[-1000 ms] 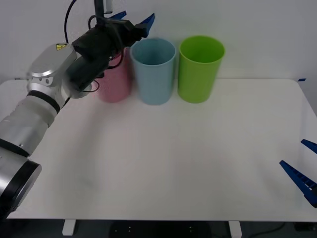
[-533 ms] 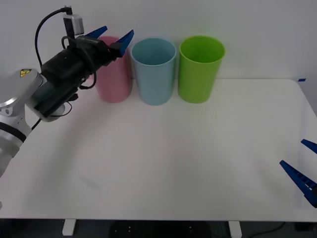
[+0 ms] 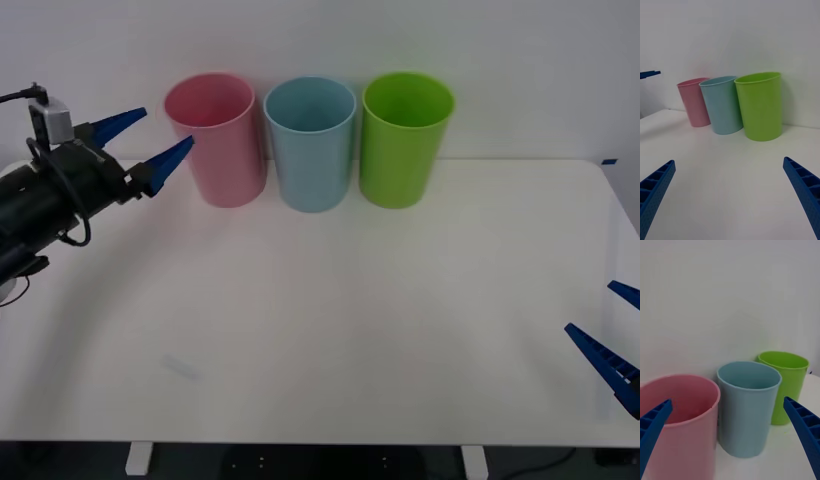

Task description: Grasp the object on the table and drop it into the matching bin: aluminum can to the light blue bin, PET bottle to the pink bin.

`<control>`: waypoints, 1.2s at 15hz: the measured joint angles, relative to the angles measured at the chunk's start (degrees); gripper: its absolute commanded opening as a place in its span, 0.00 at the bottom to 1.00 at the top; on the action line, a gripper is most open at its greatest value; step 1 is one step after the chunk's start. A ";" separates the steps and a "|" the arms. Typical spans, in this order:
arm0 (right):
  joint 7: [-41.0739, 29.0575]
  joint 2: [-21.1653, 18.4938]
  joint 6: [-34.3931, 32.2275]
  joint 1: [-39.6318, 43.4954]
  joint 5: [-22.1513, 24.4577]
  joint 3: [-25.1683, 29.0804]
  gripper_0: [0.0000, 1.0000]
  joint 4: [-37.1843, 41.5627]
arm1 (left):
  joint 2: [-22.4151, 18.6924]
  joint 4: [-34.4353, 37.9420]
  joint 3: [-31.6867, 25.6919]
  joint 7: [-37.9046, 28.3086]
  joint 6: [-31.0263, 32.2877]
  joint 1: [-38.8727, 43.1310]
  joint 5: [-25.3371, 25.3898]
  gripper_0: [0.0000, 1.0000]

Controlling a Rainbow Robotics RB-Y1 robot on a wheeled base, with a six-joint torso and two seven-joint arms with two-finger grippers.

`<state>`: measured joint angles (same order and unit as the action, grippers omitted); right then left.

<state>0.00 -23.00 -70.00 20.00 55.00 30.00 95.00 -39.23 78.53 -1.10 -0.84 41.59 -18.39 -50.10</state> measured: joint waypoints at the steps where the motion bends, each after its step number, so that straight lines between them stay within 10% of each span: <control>1: 0.01 0.00 0.00 0.00 0.00 0.00 1.00 0.00 | 0.02 0.59 -2.66 0.12 2.83 2.25 -1.51 1.00; 8: 0.01 0.00 0.00 0.00 0.00 0.00 1.00 0.00 | 0.02 2.26 -19.43 0.70 21.28 14.99 -8.70 1.00; 18: 0.00 0.00 0.00 0.00 0.00 0.00 1.00 0.00 | 0.04 5.43 -25.86 2.07 22.71 29.62 -9.87 1.00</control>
<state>-0.01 -23.00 -70.00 20.00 55.00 30.00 95.00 -39.19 83.95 -26.96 1.23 64.30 11.23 -59.97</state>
